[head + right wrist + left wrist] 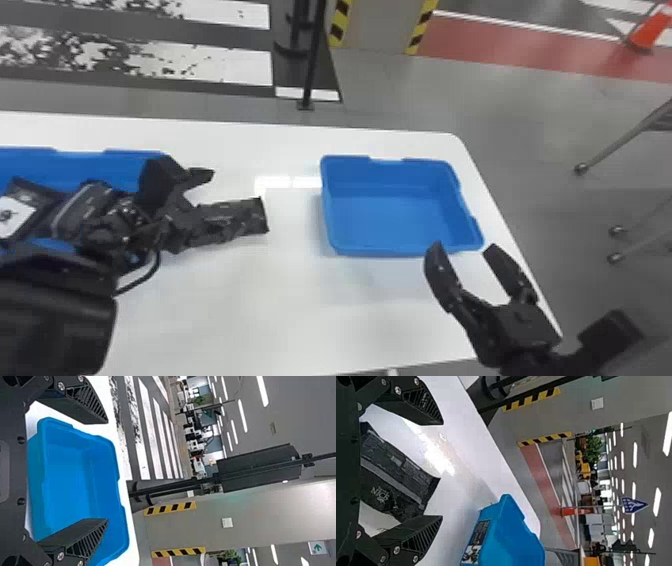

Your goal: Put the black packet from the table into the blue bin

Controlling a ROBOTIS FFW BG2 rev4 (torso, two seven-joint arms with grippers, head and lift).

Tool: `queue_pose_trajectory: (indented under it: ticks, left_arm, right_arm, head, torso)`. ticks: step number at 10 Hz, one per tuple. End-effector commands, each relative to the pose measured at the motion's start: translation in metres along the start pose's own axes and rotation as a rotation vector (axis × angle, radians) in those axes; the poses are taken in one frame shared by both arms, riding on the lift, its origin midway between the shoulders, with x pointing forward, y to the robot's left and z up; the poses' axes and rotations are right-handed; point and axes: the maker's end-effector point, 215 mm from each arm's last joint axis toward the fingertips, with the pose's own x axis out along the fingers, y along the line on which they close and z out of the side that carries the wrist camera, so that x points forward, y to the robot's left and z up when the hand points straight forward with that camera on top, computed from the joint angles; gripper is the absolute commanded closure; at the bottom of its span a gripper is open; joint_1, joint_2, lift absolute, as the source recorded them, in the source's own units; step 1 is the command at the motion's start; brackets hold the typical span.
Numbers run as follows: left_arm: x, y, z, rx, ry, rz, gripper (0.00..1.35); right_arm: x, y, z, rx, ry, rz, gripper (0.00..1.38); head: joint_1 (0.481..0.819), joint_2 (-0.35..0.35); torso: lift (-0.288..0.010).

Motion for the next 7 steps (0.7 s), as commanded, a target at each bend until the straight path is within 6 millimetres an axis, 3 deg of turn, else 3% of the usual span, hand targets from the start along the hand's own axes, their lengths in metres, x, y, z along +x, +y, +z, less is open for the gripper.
queue_pose_trajectory:
  ticks: [1,3,5,6,7]
  left_arm:
    - [0.021,-0.010,-0.006,0.020,0.036,-0.035,0.19]
    - [0.035,-0.027,-0.018,0.018,0.088,-0.078,0.19]
    - [0.046,-0.024,-0.040,0.031,0.167,-0.087,0.20]
    - [0.047,-0.021,-0.044,0.039,0.191,-0.085,0.24]
    - [0.048,-0.017,-0.052,0.035,0.226,-0.078,0.38]
  right_arm:
    - [0.000,0.000,0.000,0.002,-0.001,-0.001,0.13]
    - [0.000,-0.001,-0.002,0.005,0.003,-0.002,0.13]
    - [0.000,0.000,-0.002,0.006,0.001,0.000,0.13]
    - [0.000,0.000,-0.002,0.010,0.003,-0.001,0.13]
    - [0.000,0.000,-0.001,0.011,0.000,-0.001,0.13]
  head:
    - [0.695,-0.250]
    - [0.695,-0.279]
    - [0.695,-0.296]
    - [0.695,-0.296]
    - [0.695,-0.290]
  torso:
    - [-0.110]
    - [-0.110]
    - [-0.110]
    - [-0.110]
    - [-0.110]
